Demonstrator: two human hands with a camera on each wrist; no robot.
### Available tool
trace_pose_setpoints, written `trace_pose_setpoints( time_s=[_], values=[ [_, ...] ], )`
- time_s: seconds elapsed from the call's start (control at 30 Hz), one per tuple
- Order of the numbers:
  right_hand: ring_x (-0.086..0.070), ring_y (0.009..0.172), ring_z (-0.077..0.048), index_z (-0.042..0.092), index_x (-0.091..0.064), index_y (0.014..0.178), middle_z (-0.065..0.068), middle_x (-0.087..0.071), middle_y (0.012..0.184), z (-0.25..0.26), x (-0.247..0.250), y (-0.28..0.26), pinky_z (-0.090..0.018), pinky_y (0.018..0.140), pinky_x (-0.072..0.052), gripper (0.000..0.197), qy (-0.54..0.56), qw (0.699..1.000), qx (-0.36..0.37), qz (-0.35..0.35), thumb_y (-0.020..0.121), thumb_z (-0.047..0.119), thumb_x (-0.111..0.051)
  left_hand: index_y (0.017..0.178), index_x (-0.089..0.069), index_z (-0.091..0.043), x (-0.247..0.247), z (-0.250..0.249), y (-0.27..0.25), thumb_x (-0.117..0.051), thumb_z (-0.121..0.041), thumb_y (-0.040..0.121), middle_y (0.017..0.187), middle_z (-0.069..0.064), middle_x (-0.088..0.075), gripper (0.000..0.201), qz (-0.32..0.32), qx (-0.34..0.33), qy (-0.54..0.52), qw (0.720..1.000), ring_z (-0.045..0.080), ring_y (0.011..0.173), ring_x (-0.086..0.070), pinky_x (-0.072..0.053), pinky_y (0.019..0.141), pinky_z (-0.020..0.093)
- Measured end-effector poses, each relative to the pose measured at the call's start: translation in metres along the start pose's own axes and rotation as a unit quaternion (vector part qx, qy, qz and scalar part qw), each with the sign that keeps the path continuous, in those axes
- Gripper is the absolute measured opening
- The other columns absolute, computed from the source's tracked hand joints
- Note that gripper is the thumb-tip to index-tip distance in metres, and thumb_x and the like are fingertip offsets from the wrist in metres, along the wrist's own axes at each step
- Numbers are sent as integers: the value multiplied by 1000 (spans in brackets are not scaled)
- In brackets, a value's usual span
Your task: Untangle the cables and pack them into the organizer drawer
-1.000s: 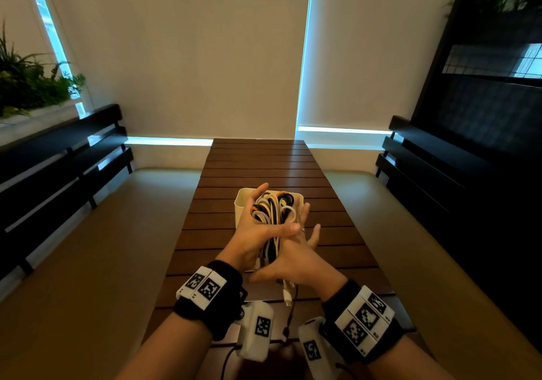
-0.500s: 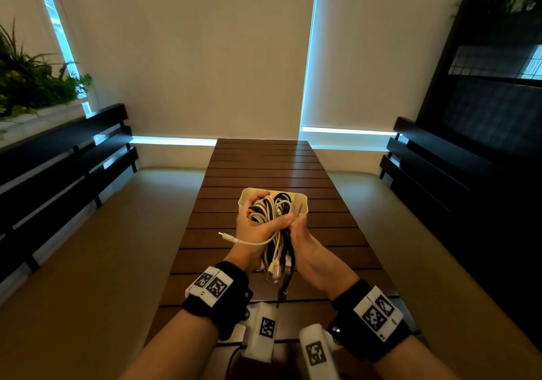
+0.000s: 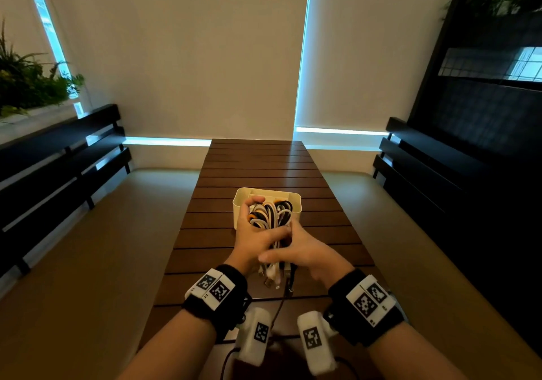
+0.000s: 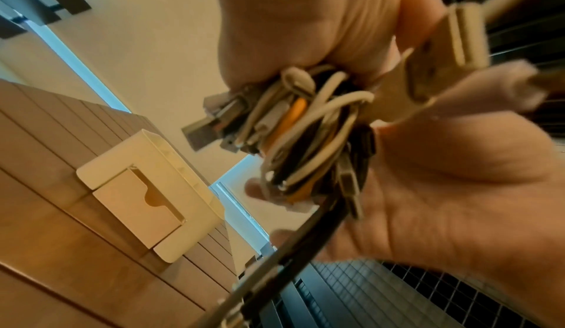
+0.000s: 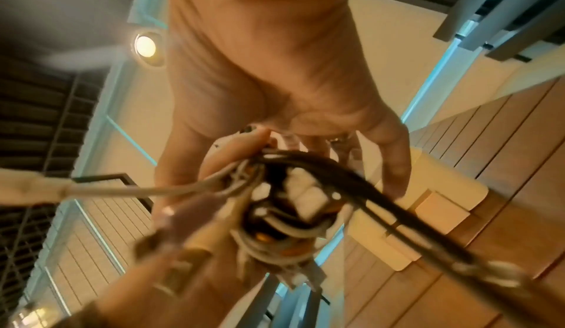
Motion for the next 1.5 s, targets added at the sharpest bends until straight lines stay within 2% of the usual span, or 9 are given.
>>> trace_pose_setpoints(
  time_s=[0.17, 0.33, 0.57, 0.93, 1.0, 1.13, 1.23, 1.4, 1.5],
  values=[
    [-66, 85, -3, 2, -39, 133, -4, -62, 99, -18, -4, 5, -18, 72, -53, 75, -51, 997, -26, 43, 65, -2, -70, 106, -46, -23, 1, -2, 0, -72, 21, 63, 99, 8, -62, 66, -25, 19, -21, 999, 21, 86, -67, -57, 78, 42],
    [-65, 95, -21, 8, -54, 120, -8, -66, 102, -18, -6, 5, -34, 80, -56, 74, -109, 993, -39, 19, 48, 17, -68, 122, -41, -22, 4, 7, -8, -71, 24, 62, 106, 11, -61, 82, -13, 59, -31, 998, 23, 92, -66, -58, 72, 34],
    [-64, 88, -25, 19, -62, 83, -3, -64, 83, -7, -8, -3, -37, 81, -53, 19, -230, 972, -38, 19, 69, 11, -70, 142, -16, -39, 9, 8, -12, -82, 6, 48, 134, 8, -49, 123, 50, 61, -1, 997, 19, 119, -55, -55, 81, 26],
    [-61, 85, -17, 10, -61, 102, 2, -58, 82, 19, -9, 0, -27, 70, -52, 32, -340, 939, -10, 55, 71, 11, -72, 136, -40, -25, 9, 2, -7, -70, 21, 66, 116, 8, -61, 89, 5, -5, -5, 1000, 11, 96, -67, -55, 73, 23],
    [-62, 86, -15, 8, -51, 118, 0, -60, 93, 15, -5, 6, -26, 67, -54, 62, -274, 960, -17, 57, 61, 12, -77, 127, -46, -22, 10, 0, -7, -69, 23, 66, 113, 11, -62, 79, -24, -38, -6, 999, 12, 93, -68, -55, 73, 25],
    [-46, 123, -16, 34, -11, 146, -1, -38, 141, 7, 9, 12, -32, 95, -48, 117, -88, 992, -6, 89, 59, 17, -86, 118, -45, -21, 13, -14, 1, -68, 22, 66, 107, 8, -59, 71, -42, -68, -11, 997, 9, 83, -68, -57, 69, 27],
    [-45, 127, -21, 34, -19, 146, -3, -40, 140, 1, 21, 8, -42, 107, -40, 118, -42, 995, -10, 92, 50, 29, -88, 122, -42, -18, 16, -27, 8, -68, 21, 67, 107, 6, -57, 73, -47, -82, -4, 995, 6, 79, -68, -57, 66, 27],
    [-55, 88, -12, 18, -55, 113, 3, -57, 99, -7, 55, -8, -23, 69, -42, 35, 64, 977, -48, -198, 86, 39, -61, 114, -46, -30, 31, -37, 23, -74, 17, 62, 122, 14, -52, 76, -81, -97, 11, 992, 21, 97, -65, -59, 74, 35],
    [-42, 52, -9, 11, -59, 76, -1, -52, 64, -17, 49, -12, -20, 49, -30, 52, 89, 965, -159, -188, 97, 50, -32, 112, -45, -35, 31, -40, 24, -77, 14, 61, 119, 10, -54, 78, -67, -110, 43, 991, 21, 99, -65, -57, 81, 38]
  ],
)
Point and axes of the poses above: each hand's wrist, its own y-axis towards the middle knuckle, its own x-axis out of the back of the hand, z = x × y, the point moved 3 cm from there along y, towards the middle knuckle
